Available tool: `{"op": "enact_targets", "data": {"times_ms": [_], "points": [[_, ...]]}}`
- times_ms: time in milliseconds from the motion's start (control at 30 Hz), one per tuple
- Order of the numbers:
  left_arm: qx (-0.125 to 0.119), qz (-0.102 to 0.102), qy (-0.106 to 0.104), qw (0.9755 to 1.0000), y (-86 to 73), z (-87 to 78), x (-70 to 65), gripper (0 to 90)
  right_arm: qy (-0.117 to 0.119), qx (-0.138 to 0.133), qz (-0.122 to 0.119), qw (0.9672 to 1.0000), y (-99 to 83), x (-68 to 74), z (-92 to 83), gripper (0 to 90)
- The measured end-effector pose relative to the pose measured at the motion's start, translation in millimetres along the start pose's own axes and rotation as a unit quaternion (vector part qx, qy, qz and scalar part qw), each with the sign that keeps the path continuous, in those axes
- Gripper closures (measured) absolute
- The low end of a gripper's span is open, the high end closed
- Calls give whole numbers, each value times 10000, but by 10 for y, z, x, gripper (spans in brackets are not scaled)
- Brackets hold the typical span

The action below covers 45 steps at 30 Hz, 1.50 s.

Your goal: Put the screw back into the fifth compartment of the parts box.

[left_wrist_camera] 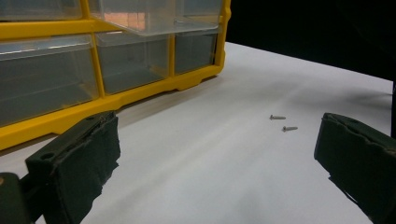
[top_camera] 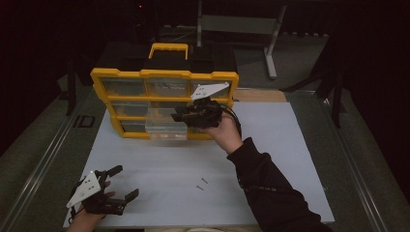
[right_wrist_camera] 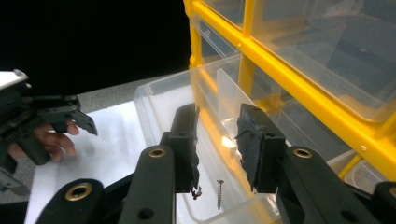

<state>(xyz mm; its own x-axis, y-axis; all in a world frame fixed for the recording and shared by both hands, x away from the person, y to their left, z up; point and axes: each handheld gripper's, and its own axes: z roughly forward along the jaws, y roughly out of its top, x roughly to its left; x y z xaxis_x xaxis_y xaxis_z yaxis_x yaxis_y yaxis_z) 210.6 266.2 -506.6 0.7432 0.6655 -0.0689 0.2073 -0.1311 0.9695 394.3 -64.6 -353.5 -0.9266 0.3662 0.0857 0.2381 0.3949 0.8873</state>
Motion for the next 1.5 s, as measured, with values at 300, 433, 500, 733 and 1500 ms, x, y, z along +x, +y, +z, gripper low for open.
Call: {"op": "enact_targets", "data": {"times_ms": [300,433,500,733,1500], "points": [[21,3,-8,10000,2,7,-7,12,14,-137,77,9999,-37,61,-194,527],[5,-17,4,10000,1,2,0,12,-6,-139,87,9999,-99,85,-280,477],[12,-15,1,10000,0,4,-2,12,-17,-146,92,9998,-118,90,-305,461],[23,-11,-6,10000,1,6,-2,12,-133,-140,158,9997,-282,118,-495,379],[41,-4,-9,10000,1,8,-5,11,-111,25,532,9985,-987,194,-527,165]]}}
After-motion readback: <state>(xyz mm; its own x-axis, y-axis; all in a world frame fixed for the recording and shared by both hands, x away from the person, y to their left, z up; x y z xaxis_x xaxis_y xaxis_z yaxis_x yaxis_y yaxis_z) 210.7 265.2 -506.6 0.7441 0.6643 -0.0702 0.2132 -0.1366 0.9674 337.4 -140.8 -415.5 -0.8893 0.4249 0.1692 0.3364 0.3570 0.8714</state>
